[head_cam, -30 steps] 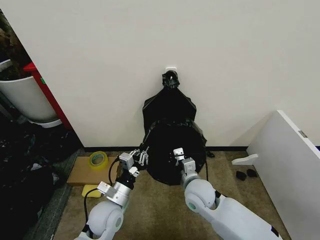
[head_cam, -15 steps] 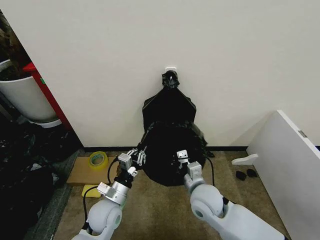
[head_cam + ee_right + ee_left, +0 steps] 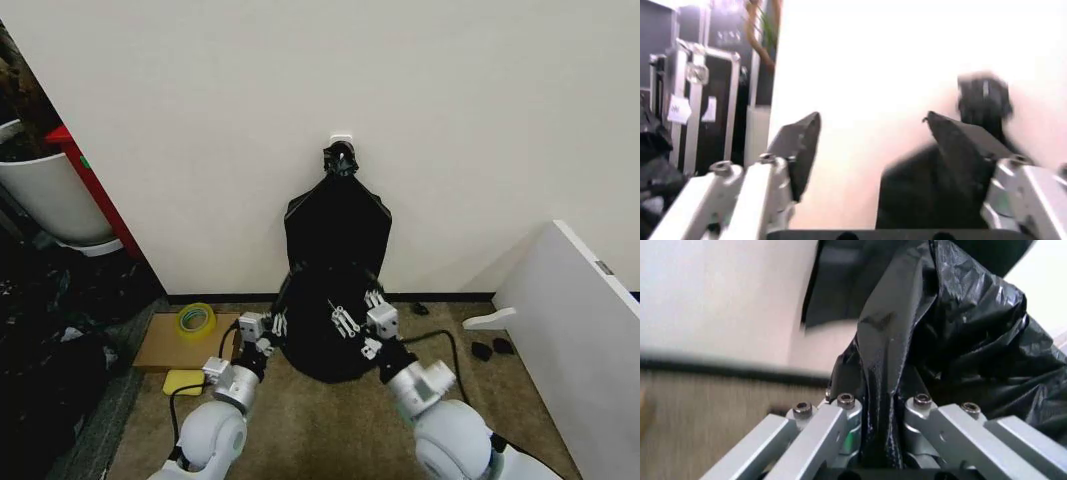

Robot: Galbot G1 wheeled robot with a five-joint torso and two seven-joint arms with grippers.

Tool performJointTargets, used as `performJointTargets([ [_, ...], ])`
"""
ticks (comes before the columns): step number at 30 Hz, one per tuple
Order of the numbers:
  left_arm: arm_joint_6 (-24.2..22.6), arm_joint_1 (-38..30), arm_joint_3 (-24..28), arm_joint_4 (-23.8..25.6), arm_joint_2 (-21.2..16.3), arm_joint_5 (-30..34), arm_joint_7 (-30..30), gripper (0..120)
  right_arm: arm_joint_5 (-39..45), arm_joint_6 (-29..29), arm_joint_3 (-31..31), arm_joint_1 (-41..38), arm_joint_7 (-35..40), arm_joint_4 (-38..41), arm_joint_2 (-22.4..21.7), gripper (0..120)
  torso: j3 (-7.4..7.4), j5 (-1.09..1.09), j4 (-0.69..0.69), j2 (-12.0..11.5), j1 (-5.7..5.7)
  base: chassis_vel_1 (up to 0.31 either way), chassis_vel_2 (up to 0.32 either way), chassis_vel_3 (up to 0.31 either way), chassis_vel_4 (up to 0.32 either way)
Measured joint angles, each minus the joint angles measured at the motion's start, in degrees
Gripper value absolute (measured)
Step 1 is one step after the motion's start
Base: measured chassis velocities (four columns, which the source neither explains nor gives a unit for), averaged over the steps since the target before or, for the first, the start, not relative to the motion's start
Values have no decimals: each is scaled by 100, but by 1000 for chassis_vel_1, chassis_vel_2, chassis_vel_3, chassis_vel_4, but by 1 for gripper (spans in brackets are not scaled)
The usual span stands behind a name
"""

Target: Place the garbage bag over the trash bin.

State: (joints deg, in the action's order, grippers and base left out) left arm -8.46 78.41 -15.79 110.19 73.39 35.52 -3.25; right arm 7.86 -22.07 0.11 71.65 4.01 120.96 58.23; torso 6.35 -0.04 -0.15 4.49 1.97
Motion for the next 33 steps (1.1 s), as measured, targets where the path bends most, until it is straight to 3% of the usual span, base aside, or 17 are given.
performJointTargets([
  [5,-503,30,-54,-244,214,629,-183,5,-594,-392,421,345,40,-78,626,88,0,1,0,0,0,0,0,0,0],
  [9,-509,81,29,-382,271,502,-162,5,-731,-467,594,553,147,-111,844,98,0,0,-1,0,0,0,0,0,0],
  [14,-488,174,92,-422,292,319,-172,10,-844,-470,623,677,349,-144,935,100,0,2,1,0,0,0,0,0,0],
  [18,-395,275,92,-339,251,159,-174,30,-927,-455,620,711,387,-155,971,100,0,0,0,0,0,0,0,0,0],
  [22,-383,319,58,-233,226,155,-194,37,-948,-447,622,737,400,-164,1037,100,0,0,0,0,0,0,0,0,0],
  [25,-385,429,-42,77,159,155,-293,53,-1001,-435,654,802,423,-171,1188,100,0,0,0,0,1,0,0,0,0],
  [33,-723,586,-163,548,8,272,-866,81,-1061,-423,759,896,451,-192,1356,100,0,0,1,0,1,0,0,0,0],
])
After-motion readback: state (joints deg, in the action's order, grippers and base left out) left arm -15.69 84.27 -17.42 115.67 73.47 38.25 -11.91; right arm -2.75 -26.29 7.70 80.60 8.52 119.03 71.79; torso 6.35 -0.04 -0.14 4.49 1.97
